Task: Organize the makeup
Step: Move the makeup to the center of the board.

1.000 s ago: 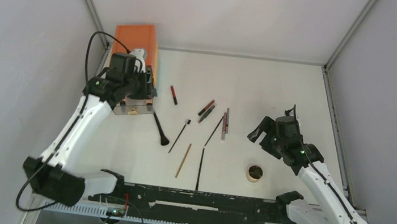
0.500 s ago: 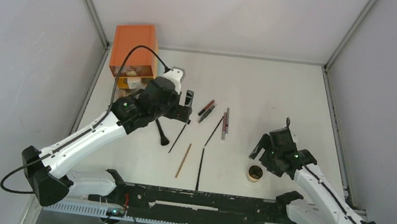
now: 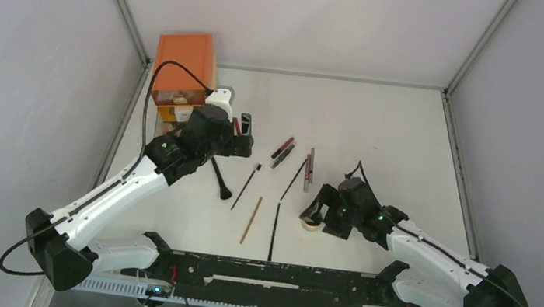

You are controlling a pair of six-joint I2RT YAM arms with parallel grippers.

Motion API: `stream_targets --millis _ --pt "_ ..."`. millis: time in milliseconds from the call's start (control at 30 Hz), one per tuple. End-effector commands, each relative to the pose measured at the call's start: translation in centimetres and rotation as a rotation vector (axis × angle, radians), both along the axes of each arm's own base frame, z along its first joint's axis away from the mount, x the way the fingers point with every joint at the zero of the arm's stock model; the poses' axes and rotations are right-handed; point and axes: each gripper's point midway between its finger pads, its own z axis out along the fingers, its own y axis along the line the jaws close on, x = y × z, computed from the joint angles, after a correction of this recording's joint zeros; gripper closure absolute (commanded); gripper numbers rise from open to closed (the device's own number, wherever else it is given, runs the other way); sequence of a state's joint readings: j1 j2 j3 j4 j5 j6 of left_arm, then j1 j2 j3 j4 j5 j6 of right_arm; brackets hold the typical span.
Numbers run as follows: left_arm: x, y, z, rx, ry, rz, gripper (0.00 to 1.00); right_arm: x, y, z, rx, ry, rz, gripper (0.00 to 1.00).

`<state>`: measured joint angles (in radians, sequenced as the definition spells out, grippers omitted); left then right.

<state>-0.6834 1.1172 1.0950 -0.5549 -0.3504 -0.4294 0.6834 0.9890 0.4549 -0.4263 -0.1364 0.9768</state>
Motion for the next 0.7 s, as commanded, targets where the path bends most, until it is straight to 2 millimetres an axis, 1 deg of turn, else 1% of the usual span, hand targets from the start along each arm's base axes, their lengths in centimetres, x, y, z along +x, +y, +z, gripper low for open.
stream_targets --millis 0,67,100,167,200,267,333,433,500,567,667 --pt "-0.7 -2.5 -0.8 -0.098 0.042 -0.106 0.0 4.2 3.2 5.7 0.113 -0.213 0.041 0.06" --pt "-1.7 -3.7 -1.6 -0.085 0.05 -0.165 0.0 4.8 1.2 6.0 0.046 -0.241 -0.002 0.06" --pt "-2.2 -4.4 -2.1 -0.064 0.057 -0.195 0.0 5.3 -0.3 6.2 0.018 -0.254 -0.051 0.06" --pt "-3.3 -6.1 -3.3 -0.011 0.089 -0.252 0.0 5.8 -3.7 5.9 -0.052 -0.242 -0.154 0.06" --pt "-3.9 -7.1 -3.9 0.015 0.104 -0.286 0.0 6.0 -5.5 5.8 -0.086 -0.241 -0.213 0.06" --pt "-4.9 -9.4 -5.3 0.049 0.139 -0.352 0.0 6.1 -8.5 6.4 -0.124 -0.264 -0.312 0.06" --pt "-5.9 -11.7 -6.6 0.079 0.167 -0.413 0.0 6.2 -10.4 7.3 -0.132 -0.299 -0.372 0.06" --pt "-6.4 -13.5 -9.2 0.191 0.218 -0.443 0.0 6.2 -11.8 8.6 -0.117 -0.35 -0.417 0.06" --pt "-6.5 -14.3 -10.6 0.253 0.247 -0.457 0.0 6.1 -12.4 8.7 -0.121 -0.354 -0.429 0.06" --pt "-6.8 -15.2 -11.6 0.267 0.275 -0.482 0.0 5.9 -12.7 8.5 -0.13 -0.344 -0.432 0.06" --pt "-7.5 -16.7 -12.4 0.235 0.311 -0.528 0.0 5.7 -12.8 8.0 -0.145 -0.322 -0.423 0.05"
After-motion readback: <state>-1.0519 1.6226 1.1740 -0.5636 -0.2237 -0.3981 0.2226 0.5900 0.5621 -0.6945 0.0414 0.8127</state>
